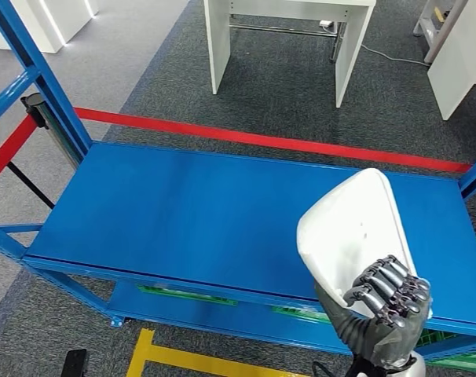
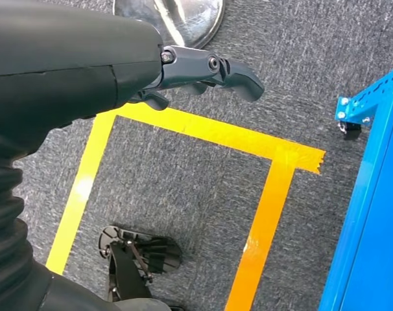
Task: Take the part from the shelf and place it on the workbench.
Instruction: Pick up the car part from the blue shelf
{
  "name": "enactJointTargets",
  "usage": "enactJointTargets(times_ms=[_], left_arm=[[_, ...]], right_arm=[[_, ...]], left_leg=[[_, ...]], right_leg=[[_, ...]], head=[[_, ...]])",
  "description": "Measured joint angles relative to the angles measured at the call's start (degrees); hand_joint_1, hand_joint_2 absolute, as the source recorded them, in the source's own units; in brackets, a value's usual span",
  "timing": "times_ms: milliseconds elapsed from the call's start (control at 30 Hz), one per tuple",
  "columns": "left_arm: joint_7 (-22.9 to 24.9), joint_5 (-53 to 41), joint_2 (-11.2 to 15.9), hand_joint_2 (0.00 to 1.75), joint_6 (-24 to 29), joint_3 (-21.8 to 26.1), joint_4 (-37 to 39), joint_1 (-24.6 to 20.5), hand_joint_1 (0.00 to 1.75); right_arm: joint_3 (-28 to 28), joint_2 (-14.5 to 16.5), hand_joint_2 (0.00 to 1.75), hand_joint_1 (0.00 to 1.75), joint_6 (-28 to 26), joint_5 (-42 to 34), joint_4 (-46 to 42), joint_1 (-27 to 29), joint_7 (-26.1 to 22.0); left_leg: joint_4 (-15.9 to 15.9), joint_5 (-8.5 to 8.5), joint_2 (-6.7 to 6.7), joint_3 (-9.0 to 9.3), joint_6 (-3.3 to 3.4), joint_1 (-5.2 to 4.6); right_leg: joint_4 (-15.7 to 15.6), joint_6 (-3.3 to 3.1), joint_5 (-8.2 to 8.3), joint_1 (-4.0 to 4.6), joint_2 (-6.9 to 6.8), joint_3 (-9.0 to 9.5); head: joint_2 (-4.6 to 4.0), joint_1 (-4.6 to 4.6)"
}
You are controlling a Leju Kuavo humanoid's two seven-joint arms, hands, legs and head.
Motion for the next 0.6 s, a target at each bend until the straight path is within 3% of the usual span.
enactJointTargets(times_ms=[333, 500, 567, 600], left_arm=[[0.13, 0.00, 0.02, 1.75, 0.08, 0.07, 0.00, 0.15, 0.00], [0.29, 0.00, 0.01, 1.75, 0.13, 0.08, 0.00, 0.10, 0.00], [0.32, 0.00, -0.08, 1.75, 0.15, 0.08, 0.00, 0.02, 0.00], [0.33, 0.00, -0.11, 1.75, 0.15, 0.08, 0.00, 0.03, 0.00]], right_arm=[[-0.13, 1.00, 1.75, 1.75, 0.00, 0.28, -0.58, -0.02, -0.04], [0.86, 1.00, 1.75, 1.75, 0.00, 0.29, -0.57, -0.06, -0.08], [1.05, 1.00, 1.75, 1.75, 0.00, 0.28, -0.57, -0.14, -0.08], [1.06, 1.00, 1.75, 1.75, 0.00, 0.28, -0.56, -0.14, -0.07]], left_leg=[[0.25, -0.09, 0.00, -0.04, 0.19, -0.35], [-0.20, 0.50, 0.06, -0.07, 1.06, -0.31], [-1.24, 1.33, 0.17, 0.18, 1.67, 0.12], [-1.53, 1.58, 0.23, 0.24, 1.83, 0.28]], right_leg=[[-0.01, 0.26, 0.15, -0.39, -0.02, 0.00], [-0.41, 1.06, 0.49, -0.49, -0.01, -0.04], [1.45, 1.51, -0.80, -0.42, 0.01, -1.26], [4.15, 1.68, -2.22, -0.48, 0.01, -2.72]], head=[[0.00, -0.01], [-0.01, -0.02], [-0.02, 0.13], [-0.02, 0.21]])
